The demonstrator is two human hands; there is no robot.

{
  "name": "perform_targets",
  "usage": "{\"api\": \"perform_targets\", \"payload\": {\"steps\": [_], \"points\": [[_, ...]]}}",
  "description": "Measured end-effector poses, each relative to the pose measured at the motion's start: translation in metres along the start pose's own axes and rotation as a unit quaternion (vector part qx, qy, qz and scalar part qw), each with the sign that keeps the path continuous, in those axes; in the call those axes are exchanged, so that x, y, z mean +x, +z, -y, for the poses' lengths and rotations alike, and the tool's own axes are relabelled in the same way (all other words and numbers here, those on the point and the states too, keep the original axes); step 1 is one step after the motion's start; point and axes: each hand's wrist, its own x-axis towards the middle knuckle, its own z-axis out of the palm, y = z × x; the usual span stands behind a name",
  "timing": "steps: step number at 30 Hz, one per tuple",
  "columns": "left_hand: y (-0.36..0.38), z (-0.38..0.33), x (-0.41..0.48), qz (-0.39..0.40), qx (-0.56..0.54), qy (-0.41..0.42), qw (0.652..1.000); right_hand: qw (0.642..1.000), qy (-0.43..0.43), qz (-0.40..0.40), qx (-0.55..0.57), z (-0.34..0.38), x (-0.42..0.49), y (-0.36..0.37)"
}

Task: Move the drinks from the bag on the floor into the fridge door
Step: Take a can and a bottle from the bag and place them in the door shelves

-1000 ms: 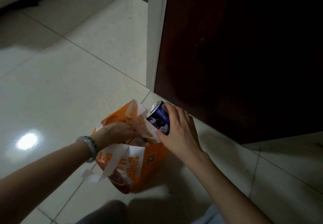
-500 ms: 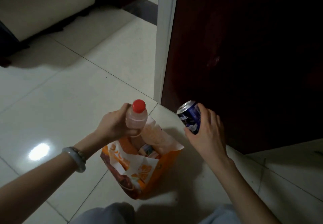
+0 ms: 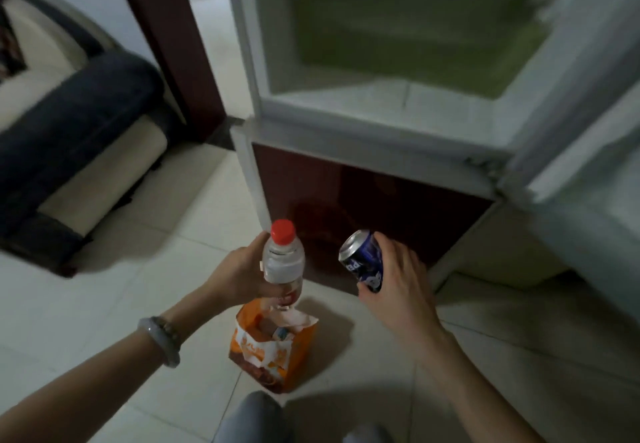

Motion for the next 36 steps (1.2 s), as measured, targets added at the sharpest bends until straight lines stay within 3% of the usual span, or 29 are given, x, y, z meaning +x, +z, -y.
{"api": "perform_targets", "payload": {"steps": [7,12,16,21,25,30,36], "points": [[-0.077,-0.185,-0.023,0.032,0.028,0.092,0.995,0.997,-0.003,-0.072,-0.028,0.035,-0.036,-0.201],[-0.097,-0.289,-0.035,0.012,0.034,0.165,0.986,0.992,0.011,-0.123,-0.028,0.039,-0.076,-0.296],[-0.101,-0.349,-0.045,0.027,-0.021,0.21,0.977,0.987,0.016,-0.154,-0.039,0.035,-0.111,-0.352],[-0.102,-0.411,-0.049,0.051,-0.036,0.3,0.952,0.972,0.056,-0.219,-0.061,0.034,-0.147,-0.414],[-0.1,-0.445,-0.049,0.096,-0.046,0.345,0.932,0.951,0.091,-0.294,-0.005,0.041,-0.167,-0.467],[-0.097,-0.463,-0.043,0.112,-0.05,0.365,0.923,0.907,0.099,-0.41,0.016,0.035,-0.157,-0.526],[-0.089,-0.466,-0.033,0.132,-0.036,0.371,0.919,0.879,0.18,-0.438,0.062,-0.005,-0.123,-0.532]]}}
